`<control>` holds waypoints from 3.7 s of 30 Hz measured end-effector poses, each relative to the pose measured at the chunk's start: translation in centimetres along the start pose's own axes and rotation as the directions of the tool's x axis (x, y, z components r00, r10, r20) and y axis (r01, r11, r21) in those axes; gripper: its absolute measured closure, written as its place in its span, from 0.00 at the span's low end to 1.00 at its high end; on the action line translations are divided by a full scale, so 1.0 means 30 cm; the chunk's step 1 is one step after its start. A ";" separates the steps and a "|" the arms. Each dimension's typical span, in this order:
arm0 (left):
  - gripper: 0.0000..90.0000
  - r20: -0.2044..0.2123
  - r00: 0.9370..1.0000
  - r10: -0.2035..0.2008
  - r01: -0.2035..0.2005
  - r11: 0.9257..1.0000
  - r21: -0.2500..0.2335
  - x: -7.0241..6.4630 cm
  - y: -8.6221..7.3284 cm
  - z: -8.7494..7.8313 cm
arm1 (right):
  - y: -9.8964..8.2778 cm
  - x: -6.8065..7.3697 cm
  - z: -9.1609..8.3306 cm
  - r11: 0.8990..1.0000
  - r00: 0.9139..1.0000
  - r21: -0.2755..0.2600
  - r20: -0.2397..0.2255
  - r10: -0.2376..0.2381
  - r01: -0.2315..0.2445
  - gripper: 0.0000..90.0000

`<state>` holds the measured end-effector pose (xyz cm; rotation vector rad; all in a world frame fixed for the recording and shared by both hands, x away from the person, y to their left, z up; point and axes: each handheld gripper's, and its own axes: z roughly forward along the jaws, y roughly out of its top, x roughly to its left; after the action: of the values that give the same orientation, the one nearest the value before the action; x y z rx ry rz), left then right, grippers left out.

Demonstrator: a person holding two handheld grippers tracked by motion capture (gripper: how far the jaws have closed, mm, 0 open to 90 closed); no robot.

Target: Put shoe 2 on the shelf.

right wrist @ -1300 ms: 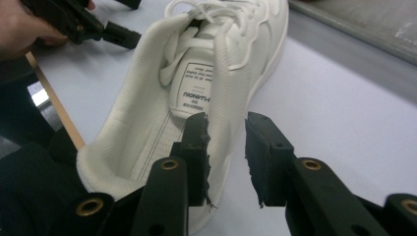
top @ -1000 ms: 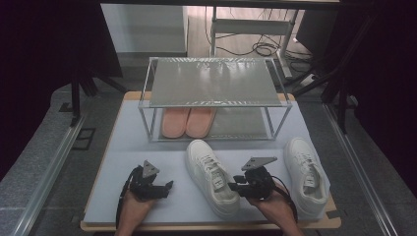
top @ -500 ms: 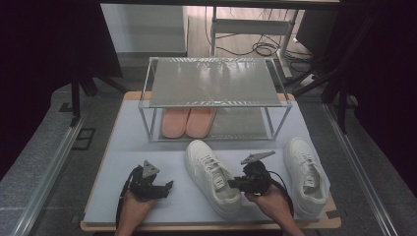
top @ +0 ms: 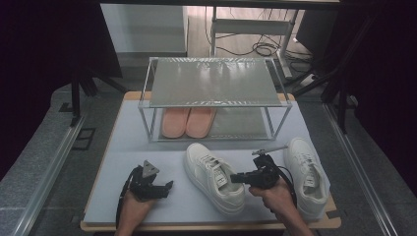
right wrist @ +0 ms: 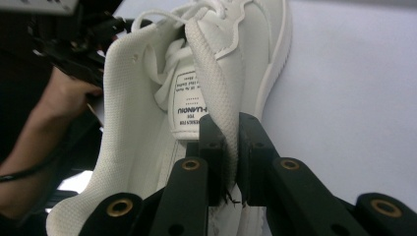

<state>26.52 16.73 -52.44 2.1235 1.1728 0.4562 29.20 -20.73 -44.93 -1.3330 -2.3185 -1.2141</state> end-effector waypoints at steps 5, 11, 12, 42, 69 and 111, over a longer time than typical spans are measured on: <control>0.15 0.000 1.000 0.000 0.000 1.000 0.000 0.000 0.000 0.000 | 0.006 -0.009 -0.009 0.999 0.997 -0.016 -0.065 0.042 -0.044 0.92; 0.15 0.000 1.000 -0.001 0.001 1.000 0.000 0.000 0.000 0.000 | 0.024 -0.003 -0.022 0.997 0.989 -0.034 -0.131 0.067 -0.072 0.92; 0.15 0.000 1.000 -0.006 0.006 1.000 -0.005 -0.001 0.000 0.001 | 0.029 -0.001 -0.026 0.996 0.988 -0.039 -0.139 0.068 -0.074 0.92; 0.15 0.000 1.000 0.002 -0.002 1.000 0.000 0.001 0.000 0.000 | 0.200 0.056 -0.124 0.973 0.916 -0.145 -0.385 0.113 -0.181 0.92; 0.15 0.003 1.000 -0.006 0.006 1.000 -0.004 0.000 0.000 0.001 | 0.379 0.114 -0.212 0.931 0.903 -0.280 -0.417 0.102 -0.235 0.92; 0.16 0.000 1.000 0.003 -0.003 1.000 -0.006 -0.001 -0.001 0.000 | 0.637 0.013 -0.056 0.821 0.954 -0.497 -0.239 0.183 -0.282 0.59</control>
<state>26.50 16.72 -52.45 2.1206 1.1670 0.4607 43.77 -16.87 -33.06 -1.5281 -1.6866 -1.8789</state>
